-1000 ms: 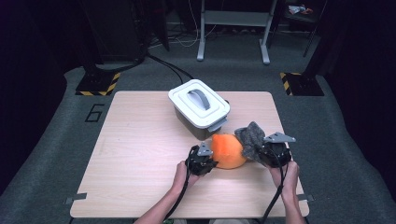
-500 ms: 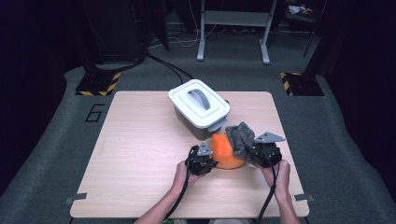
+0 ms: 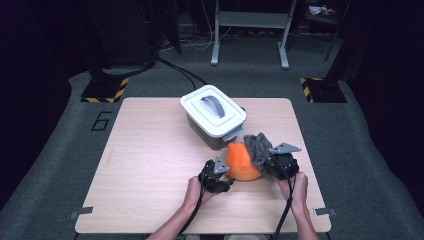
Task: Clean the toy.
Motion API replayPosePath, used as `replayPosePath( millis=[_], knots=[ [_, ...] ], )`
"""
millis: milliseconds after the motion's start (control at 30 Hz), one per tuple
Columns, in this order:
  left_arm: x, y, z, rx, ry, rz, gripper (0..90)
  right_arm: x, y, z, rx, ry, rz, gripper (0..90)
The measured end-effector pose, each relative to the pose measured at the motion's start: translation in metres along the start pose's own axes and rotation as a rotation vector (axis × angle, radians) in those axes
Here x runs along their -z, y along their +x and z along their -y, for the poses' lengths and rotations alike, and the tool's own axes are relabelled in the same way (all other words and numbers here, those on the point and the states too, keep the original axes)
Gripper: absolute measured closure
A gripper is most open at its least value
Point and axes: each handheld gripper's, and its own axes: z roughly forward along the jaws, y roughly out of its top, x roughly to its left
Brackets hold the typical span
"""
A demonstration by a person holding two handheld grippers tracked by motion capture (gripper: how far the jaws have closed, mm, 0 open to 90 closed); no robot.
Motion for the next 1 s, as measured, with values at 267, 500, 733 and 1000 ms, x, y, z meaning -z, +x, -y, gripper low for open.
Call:
replayPosePath(
  millis=[267, 500, 733, 1000],
  knots=[
    [-0.006, -0.007, -0.004, -0.036, -0.013, -0.056, 56.1, 0.002, 0.001, 0.002, -0.003, -0.002, 0.005, 71.7],
    [-0.003, -0.004, -0.006, -0.023, -0.022, -0.014, 77.3, 0.01, 0.0, 0.001, 0.004, -0.016, 0.017, 71.7],
    [0.011, 0.0, -0.012, 0.066, -0.079, 0.106, 80.0, 0.029, 0.005, -0.005, 0.021, -0.062, 0.009, 71.7],
    [0.013, -0.001, -0.015, 0.094, -0.083, 0.15, 79.9, 0.032, 0.023, -0.015, 0.077, -0.082, -0.045, 71.6]
  ],
)
